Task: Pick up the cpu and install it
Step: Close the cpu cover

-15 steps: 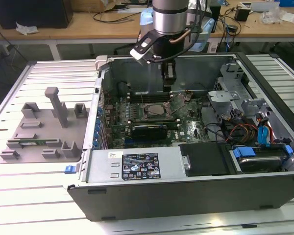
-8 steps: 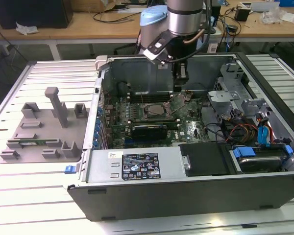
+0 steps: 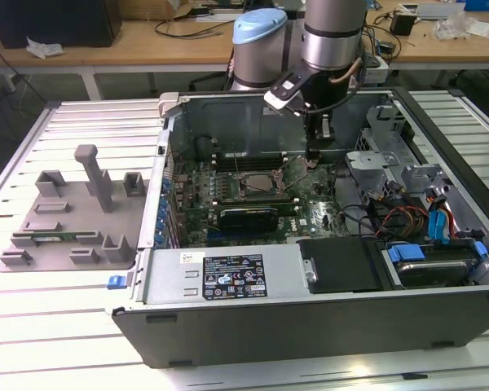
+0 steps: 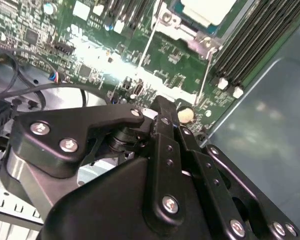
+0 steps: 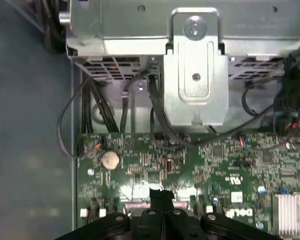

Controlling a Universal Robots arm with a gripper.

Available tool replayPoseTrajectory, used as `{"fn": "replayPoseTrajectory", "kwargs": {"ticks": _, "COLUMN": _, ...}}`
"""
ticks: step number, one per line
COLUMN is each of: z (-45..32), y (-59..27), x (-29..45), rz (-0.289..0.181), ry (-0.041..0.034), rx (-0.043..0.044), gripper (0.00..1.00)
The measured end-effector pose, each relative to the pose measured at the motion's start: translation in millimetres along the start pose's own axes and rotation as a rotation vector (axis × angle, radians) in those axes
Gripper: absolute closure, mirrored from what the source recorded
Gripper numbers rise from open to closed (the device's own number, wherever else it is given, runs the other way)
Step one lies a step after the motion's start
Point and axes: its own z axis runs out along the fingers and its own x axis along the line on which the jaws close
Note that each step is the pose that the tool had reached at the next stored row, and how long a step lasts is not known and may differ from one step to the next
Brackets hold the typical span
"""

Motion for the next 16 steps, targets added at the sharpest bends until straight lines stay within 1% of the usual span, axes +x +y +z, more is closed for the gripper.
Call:
{"fn": "replayPoseTrajectory", "kwargs": {"ticks": 4, "z": 7.0, "y": 4.2, "x": 1.6, "rz": 0.0, "ry": 0.0001, "rx": 0.0009, "gripper": 0.89}}
{"fn": "replayPoseTrajectory", "kwargs": {"ticks": 5, "z": 10.6, "y": 5.6, "x": 2.5, "rz": 0.0, "ry": 0.0001, "rx": 0.001, "gripper": 0.89}}
{"fn": "replayPoseTrajectory", "kwargs": {"ticks": 10, "z": 20.5, "y": 6.1, "x": 4.1, "rz": 0.0, "ry": 0.0, "rx": 0.0023, "gripper": 0.89}}
{"fn": "replayPoseTrajectory", "kwargs": {"ticks": 12, "z": 22.7, "y": 6.0, "x": 4.4, "rz": 0.0, "ry": 0.0001, "rx": 0.0031, "gripper": 0.89}}
{"fn": "replayPoseTrajectory", "kwargs": {"ticks": 15, "z": 23.0, "y": 5.9, "x": 4.4, "rz": 0.0, "ry": -0.0001, "rx": 0.0032, "gripper": 0.89}}
{"fn": "replayPoseTrajectory", "kwargs": {"ticks": 16, "z": 23.0, "y": 4.1, "x": 4.4, "rz": 0.0, "ry": 0.0002, "rx": 0.0031, "gripper": 0.89}}
